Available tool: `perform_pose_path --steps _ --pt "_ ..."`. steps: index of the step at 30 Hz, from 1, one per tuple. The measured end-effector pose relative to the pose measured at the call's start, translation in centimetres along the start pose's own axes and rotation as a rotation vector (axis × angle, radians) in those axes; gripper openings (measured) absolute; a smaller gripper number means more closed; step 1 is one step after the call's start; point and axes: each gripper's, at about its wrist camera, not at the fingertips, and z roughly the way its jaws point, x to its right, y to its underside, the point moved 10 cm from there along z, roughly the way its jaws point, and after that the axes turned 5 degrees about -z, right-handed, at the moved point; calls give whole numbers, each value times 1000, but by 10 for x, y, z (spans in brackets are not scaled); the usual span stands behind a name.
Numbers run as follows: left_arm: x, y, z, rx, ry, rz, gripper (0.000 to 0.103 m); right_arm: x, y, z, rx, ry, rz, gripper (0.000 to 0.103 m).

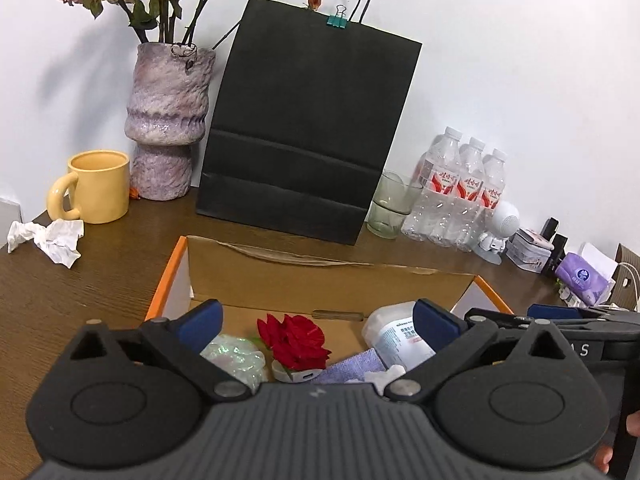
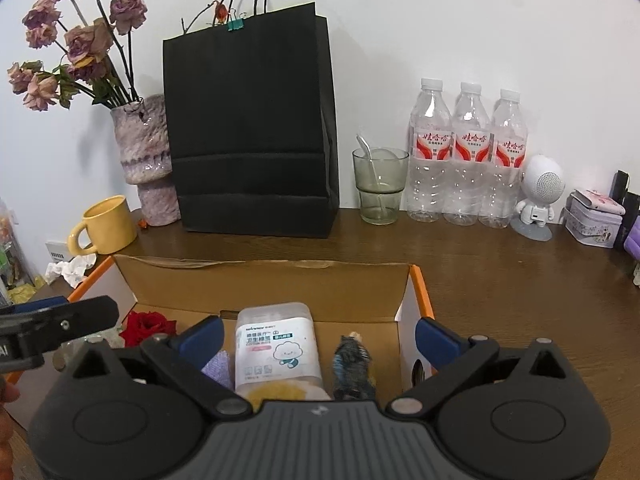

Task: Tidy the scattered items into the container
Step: 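Drop red rose in box with left gripper while right drops snack packet, then withdraw both grippers and approach the carabiner and small items on the table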

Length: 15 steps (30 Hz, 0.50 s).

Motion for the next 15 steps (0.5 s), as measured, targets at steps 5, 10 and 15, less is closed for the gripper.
perform_pose_path --steps 5,10,15 --pt "3 1 -1 6 -8 28 103 -1 0 0 -3 2 -2 102" --pt "1 3 0 -4 -13 34 103 0 1 0 -7 1 -1 102" --pt "2 0 -6 2 -18 39 103 -2 0 -8 0 0 1 102"
